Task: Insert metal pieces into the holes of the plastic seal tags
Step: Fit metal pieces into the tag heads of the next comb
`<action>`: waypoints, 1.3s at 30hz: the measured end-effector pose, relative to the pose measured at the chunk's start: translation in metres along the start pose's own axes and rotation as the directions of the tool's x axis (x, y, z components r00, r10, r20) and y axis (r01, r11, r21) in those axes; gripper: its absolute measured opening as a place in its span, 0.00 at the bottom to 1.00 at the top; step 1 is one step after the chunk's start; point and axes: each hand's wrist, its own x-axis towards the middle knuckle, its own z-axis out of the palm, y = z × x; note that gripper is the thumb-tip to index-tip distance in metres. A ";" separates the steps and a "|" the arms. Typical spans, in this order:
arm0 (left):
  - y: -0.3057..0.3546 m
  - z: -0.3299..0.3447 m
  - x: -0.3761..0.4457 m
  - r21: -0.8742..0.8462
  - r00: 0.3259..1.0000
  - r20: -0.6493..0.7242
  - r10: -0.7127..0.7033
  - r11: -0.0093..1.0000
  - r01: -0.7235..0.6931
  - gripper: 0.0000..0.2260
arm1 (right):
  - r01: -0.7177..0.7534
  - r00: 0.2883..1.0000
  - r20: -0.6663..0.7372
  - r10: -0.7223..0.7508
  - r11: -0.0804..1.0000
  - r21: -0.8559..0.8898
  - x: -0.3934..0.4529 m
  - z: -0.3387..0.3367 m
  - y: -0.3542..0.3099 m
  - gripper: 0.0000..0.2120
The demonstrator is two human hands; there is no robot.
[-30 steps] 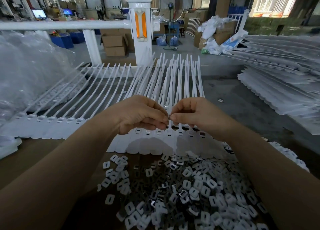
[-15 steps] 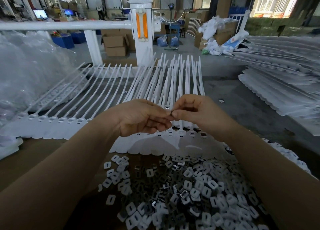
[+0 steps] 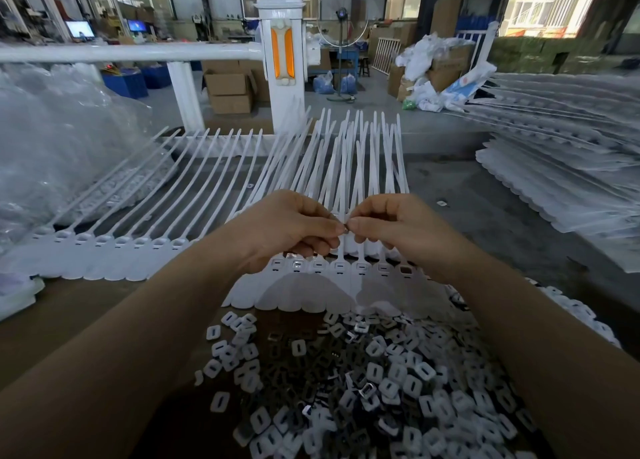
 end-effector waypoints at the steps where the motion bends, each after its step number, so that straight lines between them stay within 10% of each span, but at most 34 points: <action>1: 0.000 0.002 0.000 0.015 1.000 -0.011 0.017 1.000 -0.017 0.03 | 0.000 1.000 0.001 0.000 1.000 -0.010 0.000 0.000 0.000 0.03; 10: -0.009 0.024 0.002 0.371 0.978 0.026 0.209 0.906 -0.203 0.06 | -0.106 0.993 -0.046 0.104 0.994 -0.030 -0.001 -0.011 0.001 0.06; 21: -0.035 0.025 0.014 0.882 0.913 0.167 0.372 0.357 -0.307 0.13 | -0.233 0.971 -0.099 0.218 0.956 -0.179 -0.001 -0.025 0.010 0.08; 39: -0.052 0.021 0.021 0.839 0.910 0.104 0.402 0.456 -0.297 0.09 | -0.337 0.927 0.077 0.367 0.905 -0.258 -0.005 -0.050 0.025 0.14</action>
